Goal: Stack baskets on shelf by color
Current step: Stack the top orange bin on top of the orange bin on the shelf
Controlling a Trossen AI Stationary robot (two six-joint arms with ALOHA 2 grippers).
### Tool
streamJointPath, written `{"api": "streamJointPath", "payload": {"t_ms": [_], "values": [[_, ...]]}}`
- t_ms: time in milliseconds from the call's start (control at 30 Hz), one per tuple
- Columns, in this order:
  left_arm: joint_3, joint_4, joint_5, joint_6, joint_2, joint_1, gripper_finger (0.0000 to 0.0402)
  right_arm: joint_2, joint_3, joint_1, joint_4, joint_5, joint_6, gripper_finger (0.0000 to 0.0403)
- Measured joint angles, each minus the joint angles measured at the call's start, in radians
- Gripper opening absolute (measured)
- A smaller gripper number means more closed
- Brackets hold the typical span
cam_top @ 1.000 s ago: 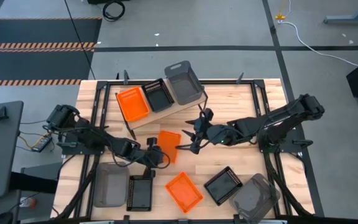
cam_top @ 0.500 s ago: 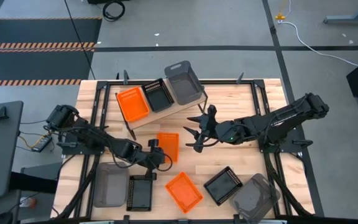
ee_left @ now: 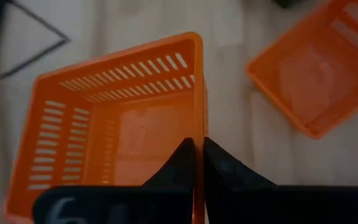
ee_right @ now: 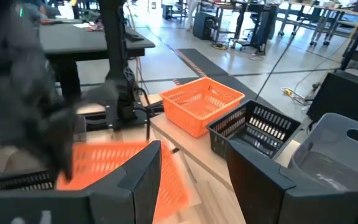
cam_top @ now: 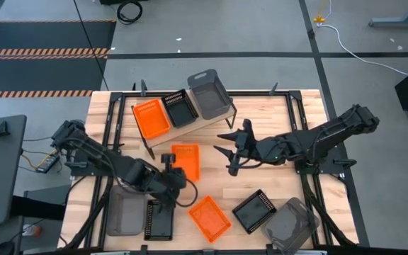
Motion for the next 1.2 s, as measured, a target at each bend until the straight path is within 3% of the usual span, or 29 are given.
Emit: {"api": "streamJointPath", "payload": {"t_ms": [267, 667, 1200], "values": [[0.198, -0.292, -0.12, -0.096, 0.0, 0.023, 0.0014, -0.002, 0.0, 0.016, -0.019, 0.04, -0.014, 0.0187], [0.303, -0.614, -0.179, -0.203, -0.014, 0.137, 0.0014, -0.002, 0.0, 0.016, -0.021, 0.041, -0.014, 0.0187], [0.304, -0.618, -0.2, -0.079, -0.201, 0.284, 0.0014, -0.001, 0.0, 0.016, -0.062, 0.041, 0.019, 0.0187]]}}
